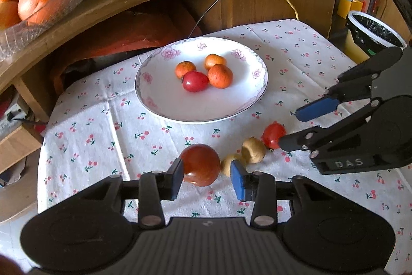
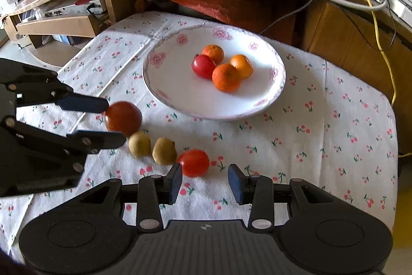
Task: Organize fruits
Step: 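Grasp the large dark tomato with the left gripper while the right gripper grasps a small red tomato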
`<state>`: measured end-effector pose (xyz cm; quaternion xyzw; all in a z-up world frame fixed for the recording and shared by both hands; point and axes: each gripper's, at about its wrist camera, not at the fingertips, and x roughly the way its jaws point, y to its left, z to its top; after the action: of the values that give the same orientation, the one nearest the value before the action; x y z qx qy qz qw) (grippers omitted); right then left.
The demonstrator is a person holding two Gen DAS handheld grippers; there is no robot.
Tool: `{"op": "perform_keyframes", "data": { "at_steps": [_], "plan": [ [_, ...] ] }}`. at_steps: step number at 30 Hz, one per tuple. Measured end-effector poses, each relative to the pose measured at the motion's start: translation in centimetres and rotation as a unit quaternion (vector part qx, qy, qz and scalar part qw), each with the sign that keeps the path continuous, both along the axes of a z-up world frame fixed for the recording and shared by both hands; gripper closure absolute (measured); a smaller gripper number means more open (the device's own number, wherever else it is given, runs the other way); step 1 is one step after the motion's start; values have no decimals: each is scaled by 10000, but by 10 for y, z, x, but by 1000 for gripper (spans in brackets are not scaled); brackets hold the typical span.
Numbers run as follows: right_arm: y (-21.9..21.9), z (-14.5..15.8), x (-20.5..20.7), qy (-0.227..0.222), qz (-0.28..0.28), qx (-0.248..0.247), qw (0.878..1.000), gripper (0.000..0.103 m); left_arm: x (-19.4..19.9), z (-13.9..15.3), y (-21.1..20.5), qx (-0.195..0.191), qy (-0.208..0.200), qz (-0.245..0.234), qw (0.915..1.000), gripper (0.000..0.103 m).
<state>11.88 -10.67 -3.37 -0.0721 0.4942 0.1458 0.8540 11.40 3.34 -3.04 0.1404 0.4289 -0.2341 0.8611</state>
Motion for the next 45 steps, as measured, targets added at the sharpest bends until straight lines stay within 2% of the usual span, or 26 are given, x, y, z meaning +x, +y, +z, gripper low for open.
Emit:
{"op": "perform_keyframes", "data": {
  "at_steps": [3, 6, 17, 21, 32, 45],
  "plan": [
    [-2, -4, 1, 32, 62, 41, 10000, 68, 4, -3, 0, 48, -5, 37, 10000, 52],
    [-3, -6, 2, -29, 168, 99, 9998, 64, 8, -4, 0, -8, -18, 49, 10000, 50],
    [-3, -14, 10, 12, 319, 348, 9989, 64, 33, -21, 19, -117, 274, 528, 9982, 50],
    [-4, -17, 12, 12, 296, 382, 9988, 65, 37, -24, 16, -81, 238, 549, 9982, 50],
    [6, -19, 11, 113, 445, 330, 9984, 79, 45, -30, 12, -28, 133, 657, 9977, 50],
    [2, -16, 6, 188, 338, 314, 9988, 80, 55, -34, 9, -110, 47, 831, 9965, 54]
  ]
}}
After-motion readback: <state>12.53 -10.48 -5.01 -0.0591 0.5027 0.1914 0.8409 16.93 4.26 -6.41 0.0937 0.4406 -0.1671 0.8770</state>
